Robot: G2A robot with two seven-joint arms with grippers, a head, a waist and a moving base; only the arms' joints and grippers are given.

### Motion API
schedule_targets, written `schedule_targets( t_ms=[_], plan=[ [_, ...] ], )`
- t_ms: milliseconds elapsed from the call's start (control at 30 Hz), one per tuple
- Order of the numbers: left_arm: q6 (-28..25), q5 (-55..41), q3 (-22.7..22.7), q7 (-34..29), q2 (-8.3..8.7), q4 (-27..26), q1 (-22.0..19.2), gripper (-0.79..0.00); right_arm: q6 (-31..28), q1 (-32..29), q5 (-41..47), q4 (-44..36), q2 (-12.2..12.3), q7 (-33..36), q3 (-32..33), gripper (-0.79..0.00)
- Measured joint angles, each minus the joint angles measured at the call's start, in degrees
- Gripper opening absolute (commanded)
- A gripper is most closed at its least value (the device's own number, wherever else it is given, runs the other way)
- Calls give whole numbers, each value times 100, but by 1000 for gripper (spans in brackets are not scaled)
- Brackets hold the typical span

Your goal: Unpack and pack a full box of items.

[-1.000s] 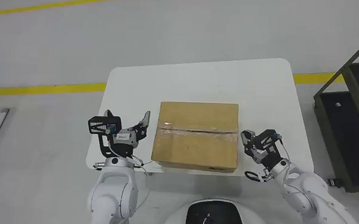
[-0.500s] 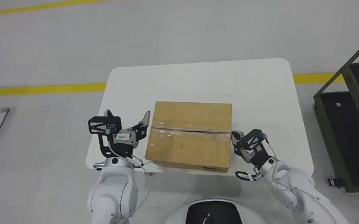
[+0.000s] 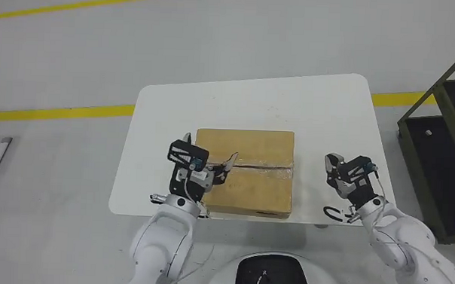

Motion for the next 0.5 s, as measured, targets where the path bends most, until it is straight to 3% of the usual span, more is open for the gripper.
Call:
schedule_targets(
  t_ms=[133,500],
  plan=[
    [-504,234,265,-55,10,117,-174,0,35,-182,103,-131,15,-19,257,-785],
    [-485,207,259,-52,10,114,-168,0,21,-428,191,-324,20,-64,532,-785]
  ],
)
